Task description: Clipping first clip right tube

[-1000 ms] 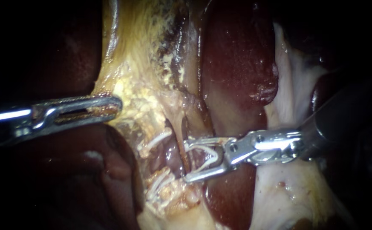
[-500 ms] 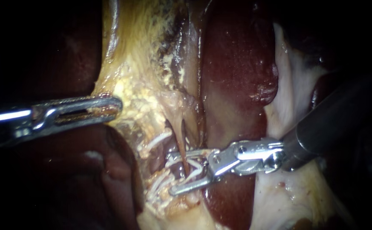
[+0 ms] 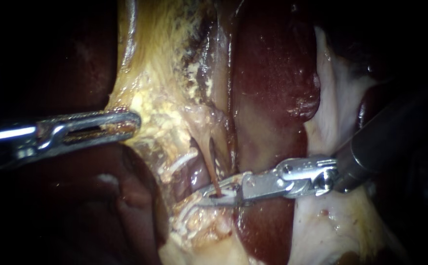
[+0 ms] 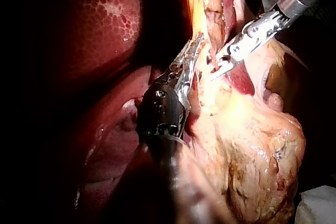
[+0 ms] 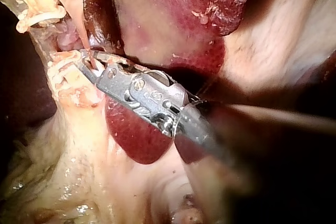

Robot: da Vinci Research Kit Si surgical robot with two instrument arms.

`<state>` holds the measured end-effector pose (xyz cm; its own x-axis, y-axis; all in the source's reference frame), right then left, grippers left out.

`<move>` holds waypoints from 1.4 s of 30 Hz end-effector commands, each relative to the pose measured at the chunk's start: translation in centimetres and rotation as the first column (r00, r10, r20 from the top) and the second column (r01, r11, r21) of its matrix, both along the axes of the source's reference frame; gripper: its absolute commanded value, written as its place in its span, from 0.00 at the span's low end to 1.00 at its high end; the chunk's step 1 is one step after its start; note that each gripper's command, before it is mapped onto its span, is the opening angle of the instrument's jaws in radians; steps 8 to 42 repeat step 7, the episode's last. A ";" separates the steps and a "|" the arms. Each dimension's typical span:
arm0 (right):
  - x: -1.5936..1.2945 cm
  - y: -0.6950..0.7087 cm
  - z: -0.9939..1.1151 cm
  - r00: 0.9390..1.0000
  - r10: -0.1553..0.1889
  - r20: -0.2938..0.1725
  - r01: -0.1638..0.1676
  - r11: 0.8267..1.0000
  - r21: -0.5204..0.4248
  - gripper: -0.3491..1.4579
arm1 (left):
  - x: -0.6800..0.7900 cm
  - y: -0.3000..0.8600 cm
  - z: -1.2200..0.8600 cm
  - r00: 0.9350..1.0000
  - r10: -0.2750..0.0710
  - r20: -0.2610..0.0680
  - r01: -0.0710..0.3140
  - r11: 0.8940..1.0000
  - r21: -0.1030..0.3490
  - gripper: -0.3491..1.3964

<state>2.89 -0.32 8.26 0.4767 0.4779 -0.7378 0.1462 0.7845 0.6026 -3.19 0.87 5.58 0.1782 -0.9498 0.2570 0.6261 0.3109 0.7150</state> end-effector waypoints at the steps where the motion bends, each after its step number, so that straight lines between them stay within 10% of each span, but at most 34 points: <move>1: 0.00 0.00 0.00 1.000 -0.001 0.000 0.001 1.000 0.001 0.00 | 0.00 0.00 0.00 1.000 0.001 0.001 -0.001 1.000 0.000 0.00; 42: 0.00 0.00 0.00 1.000 0.000 0.000 0.000 1.000 0.001 0.00 | 0.00 0.00 0.00 1.000 0.001 0.001 -0.001 1.000 0.000 0.00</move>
